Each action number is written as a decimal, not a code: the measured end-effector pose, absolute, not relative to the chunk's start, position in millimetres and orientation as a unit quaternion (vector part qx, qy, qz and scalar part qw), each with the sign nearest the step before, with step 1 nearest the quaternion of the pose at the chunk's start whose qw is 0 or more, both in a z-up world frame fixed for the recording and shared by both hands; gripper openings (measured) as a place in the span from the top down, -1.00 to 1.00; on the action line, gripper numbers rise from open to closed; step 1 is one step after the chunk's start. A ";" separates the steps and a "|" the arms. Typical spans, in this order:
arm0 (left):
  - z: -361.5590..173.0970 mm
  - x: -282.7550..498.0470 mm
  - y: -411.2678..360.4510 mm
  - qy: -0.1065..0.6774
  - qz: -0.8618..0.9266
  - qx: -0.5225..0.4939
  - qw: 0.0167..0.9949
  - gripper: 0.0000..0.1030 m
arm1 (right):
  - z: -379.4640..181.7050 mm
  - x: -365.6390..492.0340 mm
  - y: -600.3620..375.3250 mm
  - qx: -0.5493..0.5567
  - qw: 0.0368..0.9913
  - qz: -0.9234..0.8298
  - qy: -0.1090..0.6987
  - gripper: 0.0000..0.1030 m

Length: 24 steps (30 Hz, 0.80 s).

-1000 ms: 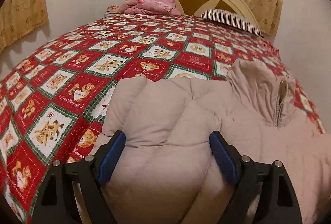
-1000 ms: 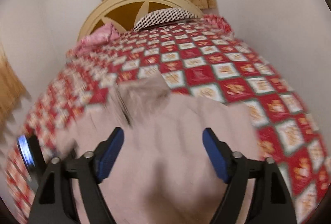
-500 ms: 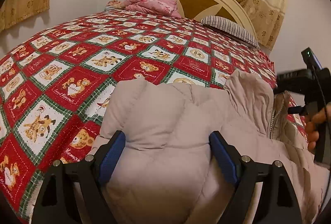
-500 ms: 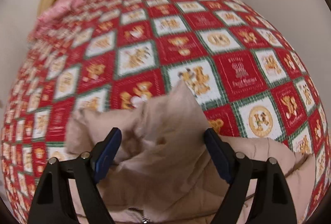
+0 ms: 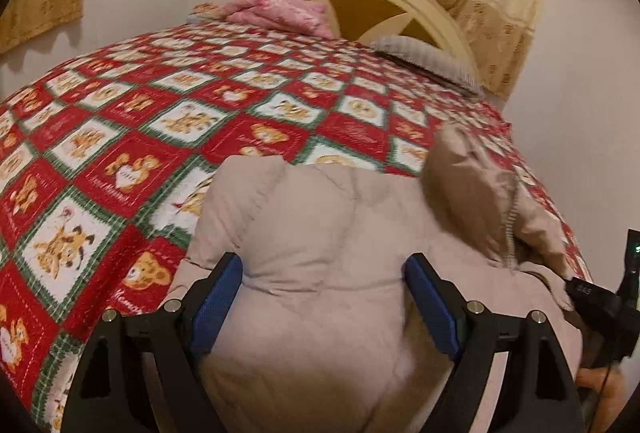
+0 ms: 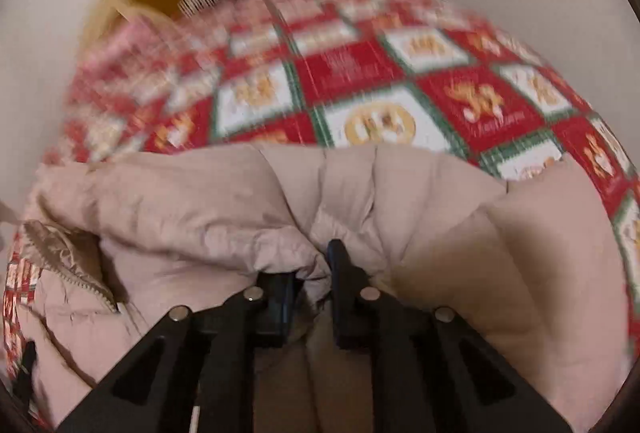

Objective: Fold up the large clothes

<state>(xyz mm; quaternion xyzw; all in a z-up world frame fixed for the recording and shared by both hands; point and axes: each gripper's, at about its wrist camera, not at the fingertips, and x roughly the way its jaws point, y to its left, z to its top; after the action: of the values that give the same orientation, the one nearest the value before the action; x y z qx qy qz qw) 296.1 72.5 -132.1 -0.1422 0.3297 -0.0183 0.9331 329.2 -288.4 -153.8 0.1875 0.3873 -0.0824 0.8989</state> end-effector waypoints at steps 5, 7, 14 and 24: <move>-101.5 290.4 71.0 0.309 -0.085 -0.166 0.932 -0.63 | -151.8 327.2 -285.5 0.184 0.904 -0.090 0.375 0.68; -80.3 293.6 66.0 0.289 -0.115 -0.176 0.934 -0.63 | -152.1 326.3 -287.3 0.190 0.905 -0.086 0.372 0.68; -77.9 413.7 10.5 0.406 -0.105 -0.171 0.891 -0.63 | -153.9 321.4 -290.5 0.213 0.906 -0.071 0.359 0.66; -122.1 377.7 -0.3 0.442 -0.128 -0.217 0.861 0.86 | -157.0 319.9 -298.8 0.248 0.903 -0.053 0.347 0.66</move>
<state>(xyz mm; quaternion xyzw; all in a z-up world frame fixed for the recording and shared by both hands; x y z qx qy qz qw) 377.7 -0.3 -122.1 -0.2171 0.4418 -0.1277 0.8610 319.9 -298.8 -157.0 0.2479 0.3466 -0.0531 0.9031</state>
